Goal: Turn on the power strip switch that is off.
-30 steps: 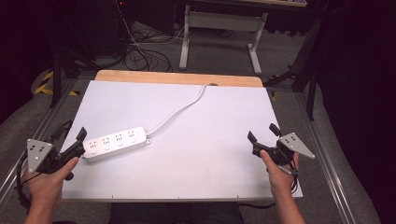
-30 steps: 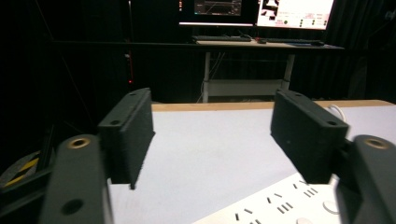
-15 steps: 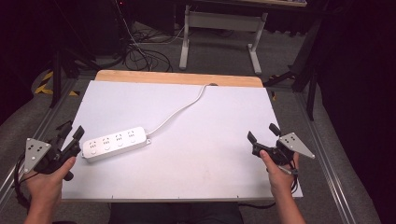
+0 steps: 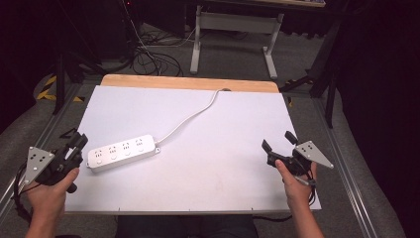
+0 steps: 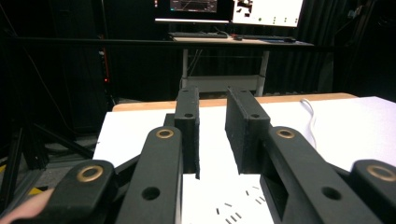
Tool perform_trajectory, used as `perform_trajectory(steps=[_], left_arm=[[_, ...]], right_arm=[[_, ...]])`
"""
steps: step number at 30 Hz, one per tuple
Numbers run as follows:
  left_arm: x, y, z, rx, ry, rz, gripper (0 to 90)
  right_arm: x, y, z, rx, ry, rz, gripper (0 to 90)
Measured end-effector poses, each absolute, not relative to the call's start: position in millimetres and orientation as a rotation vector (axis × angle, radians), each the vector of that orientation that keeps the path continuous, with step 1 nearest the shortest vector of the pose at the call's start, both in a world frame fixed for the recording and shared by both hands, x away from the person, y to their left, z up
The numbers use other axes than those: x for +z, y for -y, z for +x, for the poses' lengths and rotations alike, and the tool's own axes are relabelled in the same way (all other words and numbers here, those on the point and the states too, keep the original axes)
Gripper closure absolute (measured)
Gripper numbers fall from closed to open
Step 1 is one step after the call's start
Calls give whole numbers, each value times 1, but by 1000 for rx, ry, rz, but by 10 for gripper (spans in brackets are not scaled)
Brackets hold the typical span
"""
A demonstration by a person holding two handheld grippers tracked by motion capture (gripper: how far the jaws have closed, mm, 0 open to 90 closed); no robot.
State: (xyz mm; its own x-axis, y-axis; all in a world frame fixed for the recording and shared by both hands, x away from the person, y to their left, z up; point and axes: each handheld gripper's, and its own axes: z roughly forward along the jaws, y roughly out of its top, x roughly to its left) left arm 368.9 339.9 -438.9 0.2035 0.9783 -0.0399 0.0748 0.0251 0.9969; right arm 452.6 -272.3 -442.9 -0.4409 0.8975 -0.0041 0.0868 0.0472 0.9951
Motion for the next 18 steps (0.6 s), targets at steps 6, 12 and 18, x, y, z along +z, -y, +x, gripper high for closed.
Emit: perform_trajectory(steps=[6,12,18], left_arm=[[-438,-339,369,986,-1115,1359,806],[-437,-337,368,984,-1106,1388,841],[-436,-336,369,976,-1107,1417,874]], right_arm=[[-443,272,453,1468,-1626,1012,93],[-443,272,453,1470,-1628,1010,95],[-443,272,453,1468,-1627,1011,96]])
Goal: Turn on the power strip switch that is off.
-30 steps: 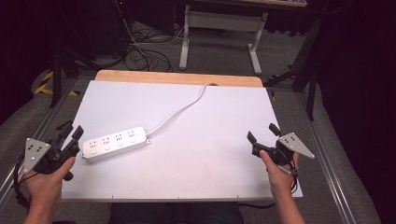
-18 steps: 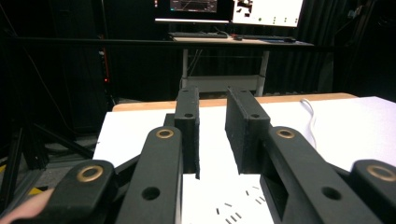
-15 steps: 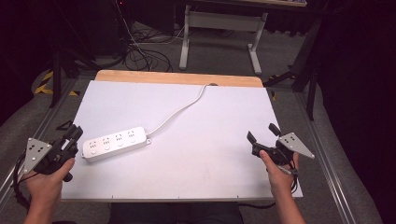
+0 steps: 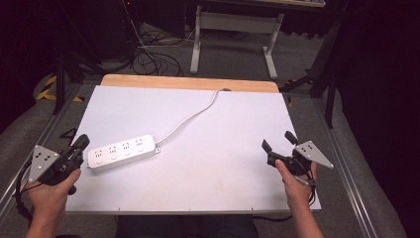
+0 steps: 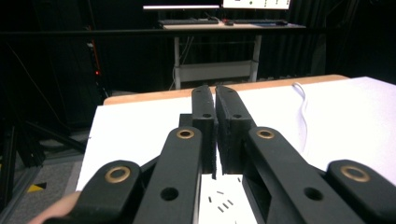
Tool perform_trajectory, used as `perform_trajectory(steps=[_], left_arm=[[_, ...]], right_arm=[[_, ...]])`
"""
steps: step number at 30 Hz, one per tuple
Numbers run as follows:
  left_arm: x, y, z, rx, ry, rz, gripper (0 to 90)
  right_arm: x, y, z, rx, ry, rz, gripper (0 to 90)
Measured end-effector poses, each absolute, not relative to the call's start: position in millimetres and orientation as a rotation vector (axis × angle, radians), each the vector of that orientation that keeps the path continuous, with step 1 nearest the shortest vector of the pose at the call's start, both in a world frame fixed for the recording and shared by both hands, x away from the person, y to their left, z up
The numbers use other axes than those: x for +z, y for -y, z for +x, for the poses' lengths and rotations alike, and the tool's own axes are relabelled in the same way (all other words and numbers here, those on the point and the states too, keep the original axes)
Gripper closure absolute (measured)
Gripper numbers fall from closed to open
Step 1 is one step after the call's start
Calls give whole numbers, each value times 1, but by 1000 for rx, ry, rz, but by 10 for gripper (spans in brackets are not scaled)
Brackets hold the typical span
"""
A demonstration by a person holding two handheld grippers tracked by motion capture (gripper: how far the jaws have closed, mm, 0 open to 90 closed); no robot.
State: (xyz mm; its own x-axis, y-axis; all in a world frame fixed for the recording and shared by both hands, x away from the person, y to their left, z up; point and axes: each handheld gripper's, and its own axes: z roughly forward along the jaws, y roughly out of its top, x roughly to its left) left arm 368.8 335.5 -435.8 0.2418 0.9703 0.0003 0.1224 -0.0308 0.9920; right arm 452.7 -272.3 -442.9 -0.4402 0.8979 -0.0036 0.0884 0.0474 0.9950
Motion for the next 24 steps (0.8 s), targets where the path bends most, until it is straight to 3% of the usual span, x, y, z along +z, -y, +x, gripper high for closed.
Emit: perform_trajectory(steps=[24], left_arm=[[-435,-324,377,918,-1113,1591,897]], right_arm=[[-443,271,453,1465,-1639,1009,99]])
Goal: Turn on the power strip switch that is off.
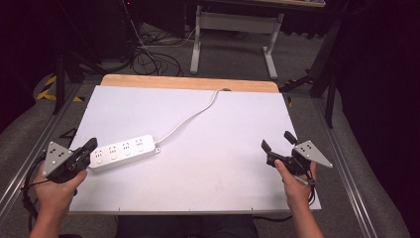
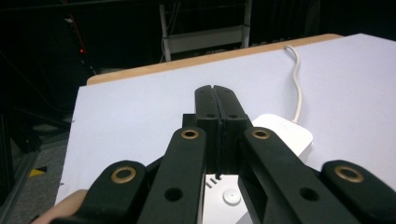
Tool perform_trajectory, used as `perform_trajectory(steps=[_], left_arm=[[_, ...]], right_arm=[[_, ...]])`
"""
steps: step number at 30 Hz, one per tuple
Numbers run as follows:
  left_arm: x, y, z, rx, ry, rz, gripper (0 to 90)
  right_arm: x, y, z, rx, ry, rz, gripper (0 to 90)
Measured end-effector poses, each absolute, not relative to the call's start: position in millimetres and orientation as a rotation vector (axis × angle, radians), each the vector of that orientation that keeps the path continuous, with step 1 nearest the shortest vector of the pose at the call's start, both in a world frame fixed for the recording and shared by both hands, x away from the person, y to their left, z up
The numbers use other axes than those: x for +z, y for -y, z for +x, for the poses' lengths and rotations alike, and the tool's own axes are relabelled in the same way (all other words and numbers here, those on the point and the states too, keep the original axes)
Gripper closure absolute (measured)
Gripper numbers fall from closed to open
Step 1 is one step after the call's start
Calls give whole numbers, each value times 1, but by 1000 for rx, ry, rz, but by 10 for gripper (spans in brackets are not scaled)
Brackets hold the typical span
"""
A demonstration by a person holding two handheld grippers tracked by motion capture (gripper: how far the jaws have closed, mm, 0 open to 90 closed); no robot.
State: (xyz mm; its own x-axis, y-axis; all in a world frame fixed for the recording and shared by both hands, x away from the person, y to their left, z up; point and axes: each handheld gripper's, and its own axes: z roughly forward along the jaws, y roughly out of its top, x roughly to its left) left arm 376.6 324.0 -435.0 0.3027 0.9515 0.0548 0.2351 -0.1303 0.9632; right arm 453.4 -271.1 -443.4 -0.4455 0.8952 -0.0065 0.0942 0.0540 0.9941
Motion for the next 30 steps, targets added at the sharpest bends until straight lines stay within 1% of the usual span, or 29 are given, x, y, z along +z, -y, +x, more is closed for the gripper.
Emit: perform_trajectory(steps=[14,30], left_arm=[[-438,-314,387,849,-1148,1697,899],[-443,-307,393,809,-1186,1789,894]], right_arm=[[-444,270,454,1459,-1645,1005,100],[-445,268,455,1451,-1656,1007,103]])
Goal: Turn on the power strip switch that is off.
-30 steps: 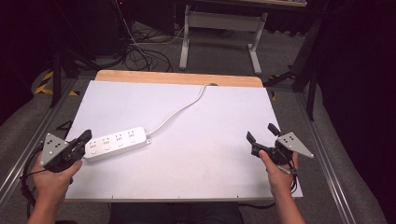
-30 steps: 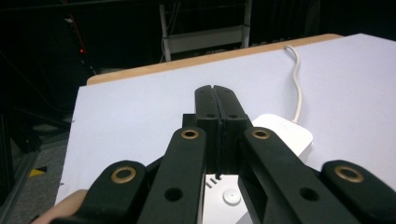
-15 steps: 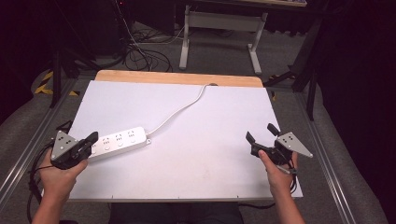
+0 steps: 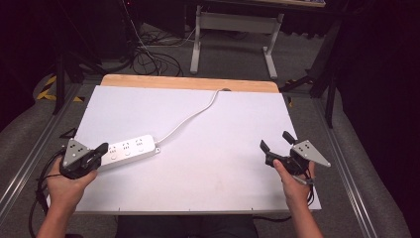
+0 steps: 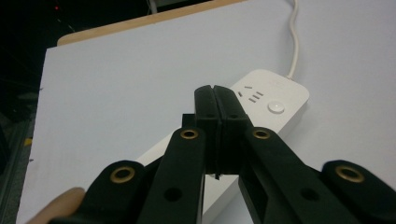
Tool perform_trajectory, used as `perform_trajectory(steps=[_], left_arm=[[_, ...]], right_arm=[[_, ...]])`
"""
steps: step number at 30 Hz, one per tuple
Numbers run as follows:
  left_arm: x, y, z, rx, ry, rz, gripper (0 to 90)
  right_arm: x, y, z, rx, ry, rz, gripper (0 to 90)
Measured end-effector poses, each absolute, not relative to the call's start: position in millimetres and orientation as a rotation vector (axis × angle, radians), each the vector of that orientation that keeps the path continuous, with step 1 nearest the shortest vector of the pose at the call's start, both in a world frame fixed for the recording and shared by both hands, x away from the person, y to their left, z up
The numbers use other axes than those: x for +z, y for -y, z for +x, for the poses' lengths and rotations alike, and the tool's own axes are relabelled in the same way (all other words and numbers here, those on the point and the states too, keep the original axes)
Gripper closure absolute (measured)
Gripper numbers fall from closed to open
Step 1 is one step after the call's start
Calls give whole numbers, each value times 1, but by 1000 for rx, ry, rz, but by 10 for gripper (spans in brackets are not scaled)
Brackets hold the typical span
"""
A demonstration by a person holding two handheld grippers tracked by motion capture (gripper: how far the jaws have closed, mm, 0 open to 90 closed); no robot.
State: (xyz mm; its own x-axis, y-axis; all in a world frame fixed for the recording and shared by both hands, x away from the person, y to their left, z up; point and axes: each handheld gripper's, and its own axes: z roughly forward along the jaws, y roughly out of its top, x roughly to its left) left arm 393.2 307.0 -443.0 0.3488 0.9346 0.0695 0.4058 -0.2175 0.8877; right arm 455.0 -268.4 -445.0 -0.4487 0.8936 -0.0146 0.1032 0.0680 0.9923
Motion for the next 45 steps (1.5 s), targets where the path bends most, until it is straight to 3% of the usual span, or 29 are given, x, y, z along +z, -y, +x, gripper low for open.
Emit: perform_trajectory(steps=[45], left_arm=[[-460,-301,420,659,-1332,2004,893]], right_arm=[[-446,267,455,1449,-1662,1015,109]])
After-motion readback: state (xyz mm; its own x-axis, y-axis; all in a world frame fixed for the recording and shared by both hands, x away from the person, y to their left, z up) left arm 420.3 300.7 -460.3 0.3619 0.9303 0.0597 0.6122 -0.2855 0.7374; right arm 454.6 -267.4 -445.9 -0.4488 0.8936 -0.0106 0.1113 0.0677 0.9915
